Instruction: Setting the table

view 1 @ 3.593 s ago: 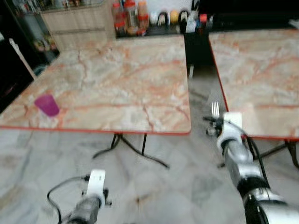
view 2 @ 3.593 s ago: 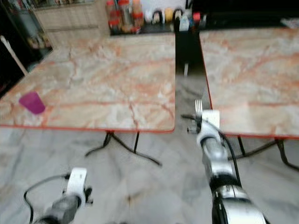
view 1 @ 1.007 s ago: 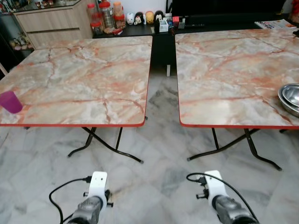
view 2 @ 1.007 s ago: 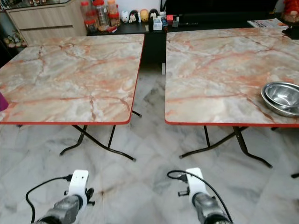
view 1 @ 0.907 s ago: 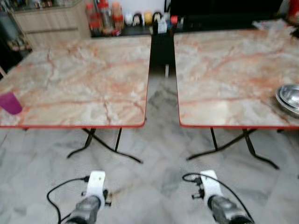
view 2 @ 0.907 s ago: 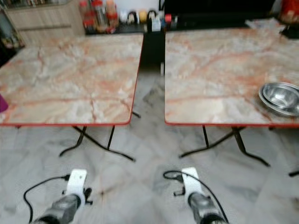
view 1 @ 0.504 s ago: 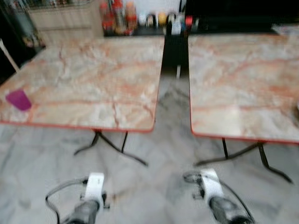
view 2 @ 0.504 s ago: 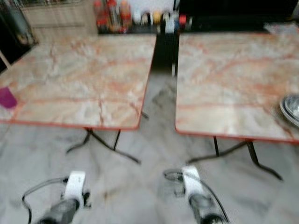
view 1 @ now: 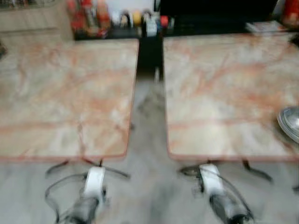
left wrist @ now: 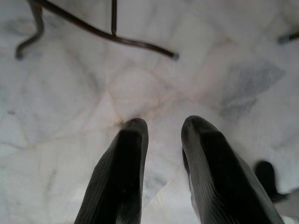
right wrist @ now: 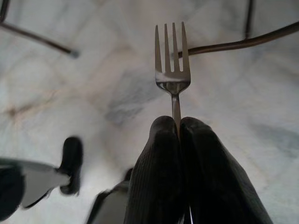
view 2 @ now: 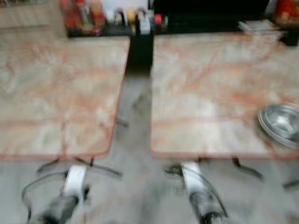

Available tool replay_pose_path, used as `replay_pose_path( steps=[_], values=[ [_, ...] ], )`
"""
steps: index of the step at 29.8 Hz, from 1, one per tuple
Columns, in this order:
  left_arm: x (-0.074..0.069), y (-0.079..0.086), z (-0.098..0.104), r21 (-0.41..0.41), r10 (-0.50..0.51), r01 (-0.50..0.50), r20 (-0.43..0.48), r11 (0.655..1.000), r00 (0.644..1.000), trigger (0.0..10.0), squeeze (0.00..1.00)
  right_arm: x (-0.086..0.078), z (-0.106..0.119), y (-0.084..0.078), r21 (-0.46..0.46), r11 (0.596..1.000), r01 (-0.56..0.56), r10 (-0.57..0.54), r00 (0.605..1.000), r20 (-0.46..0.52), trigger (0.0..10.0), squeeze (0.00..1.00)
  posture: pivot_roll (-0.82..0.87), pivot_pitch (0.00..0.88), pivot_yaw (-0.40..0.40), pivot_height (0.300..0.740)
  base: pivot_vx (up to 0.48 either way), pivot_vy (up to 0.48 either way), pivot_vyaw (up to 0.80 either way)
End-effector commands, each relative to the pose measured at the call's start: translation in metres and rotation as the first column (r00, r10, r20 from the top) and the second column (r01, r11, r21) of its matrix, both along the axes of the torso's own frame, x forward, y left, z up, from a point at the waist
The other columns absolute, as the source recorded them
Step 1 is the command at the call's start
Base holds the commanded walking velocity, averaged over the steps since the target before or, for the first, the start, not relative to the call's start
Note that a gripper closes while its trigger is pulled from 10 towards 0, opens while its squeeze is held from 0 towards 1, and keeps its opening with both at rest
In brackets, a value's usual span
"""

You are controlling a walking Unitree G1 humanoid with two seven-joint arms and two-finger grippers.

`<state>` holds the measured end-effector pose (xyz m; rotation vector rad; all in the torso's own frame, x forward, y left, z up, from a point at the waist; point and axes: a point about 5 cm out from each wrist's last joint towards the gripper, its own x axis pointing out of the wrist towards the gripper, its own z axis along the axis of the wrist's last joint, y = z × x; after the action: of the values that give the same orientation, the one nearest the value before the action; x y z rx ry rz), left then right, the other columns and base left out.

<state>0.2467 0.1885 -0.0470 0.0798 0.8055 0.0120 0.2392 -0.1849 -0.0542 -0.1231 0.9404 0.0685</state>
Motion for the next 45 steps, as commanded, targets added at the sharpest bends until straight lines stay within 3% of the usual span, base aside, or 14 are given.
replay_pose_path(
  steps=[1, 15, 22, 45],
  values=[
    [-0.0038, -0.0007, -0.0029, -0.003, 0.004, -0.004, -0.014, 1.0, 1.0, 10.0, 0.0, -0.0039, -0.0017, -0.0068, -0.014, 1.0, 0.019, -0.02, 1.0, -0.016, 10.0, 0.0, -0.04, 0.079, 0.068, 0.74, 0.0, -0.48, 0.0],
    [-0.0036, -0.0007, -0.0027, -0.003, 0.002, -0.002, -0.012, 1.0, 1.0, 10.0, 0.0, -0.0049, -0.0025, -0.0072, -0.021, 1.0, 0.018, -0.019, 0.999, -0.035, 10.0, 0.0, -0.04, 0.079, 0.068, 0.74, 0.0, -0.48, 0.0],
    [-0.0035, -0.0008, -0.0027, -0.001, 0.0, 0.0, -0.012, 1.0, 1.0, 10.0, 0.0, -0.0049, -0.0025, -0.0073, -0.021, 1.0, 0.02, -0.021, 0.999, -0.036, 10.0, 0.0, -0.04, 0.079, 0.068, 0.74, 0.0, 0.0, 0.0],
    [-0.0036, -0.0005, -0.0027, -0.001, -0.003, 0.003, -0.013, 1.0, 1.0, 10.0, 0.0, -0.0056, -0.0029, -0.0077, -0.035, 0.999, 0.017, -0.019, 0.998, -0.053, 10.0, 0.0, -0.05, 0.082, 0.074, 0.74, 0.0, -0.475, 0.0]
  ],
)
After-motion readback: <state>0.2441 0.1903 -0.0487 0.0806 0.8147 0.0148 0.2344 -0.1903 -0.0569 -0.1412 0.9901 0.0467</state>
